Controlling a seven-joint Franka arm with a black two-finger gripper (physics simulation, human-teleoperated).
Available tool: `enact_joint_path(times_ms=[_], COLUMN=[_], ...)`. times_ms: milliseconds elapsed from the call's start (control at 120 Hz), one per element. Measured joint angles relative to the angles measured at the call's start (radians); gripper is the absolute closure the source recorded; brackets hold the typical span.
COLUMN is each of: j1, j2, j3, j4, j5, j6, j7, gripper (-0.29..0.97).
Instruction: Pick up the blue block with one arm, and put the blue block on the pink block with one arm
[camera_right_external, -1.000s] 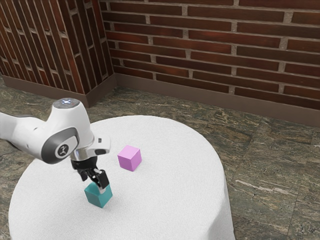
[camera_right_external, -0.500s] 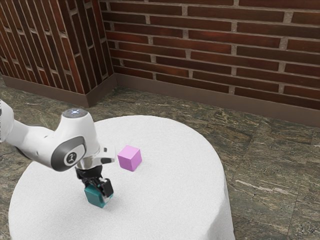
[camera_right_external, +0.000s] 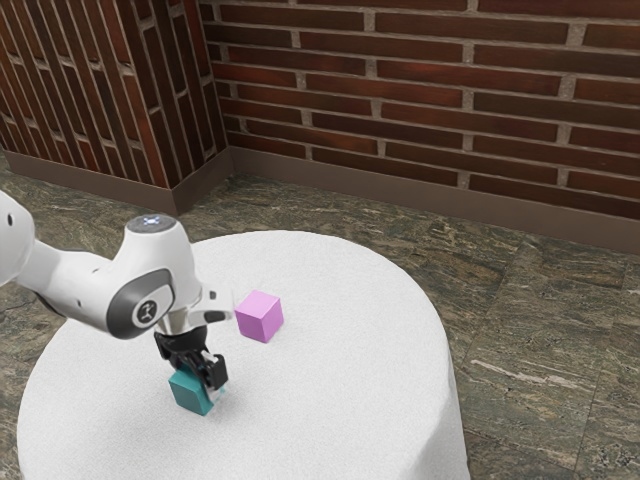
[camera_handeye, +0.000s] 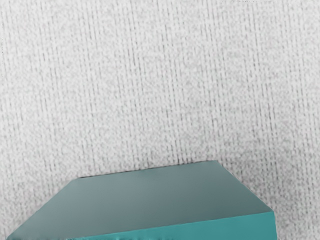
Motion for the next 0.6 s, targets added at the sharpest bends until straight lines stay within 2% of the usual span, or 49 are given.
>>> enact_joint_path(times_ms=[75,350,475,600], j1=[0.004,0.014,0.015,0.020], j2=[-0.007,-0.007,-0.012,-0.009], j3=[0.000,-0.001,-0.006,-0.018], j4=[0.000,0.031,0.087,0.208], j5=[0.002,0.012,0.019,0.045], j6=[0.000,-0.003,-0.027,-0.092], j7=[-0.001,-0.009,-0.014,-0.025], gripper=[0.25,0.30,0.32,0.32])
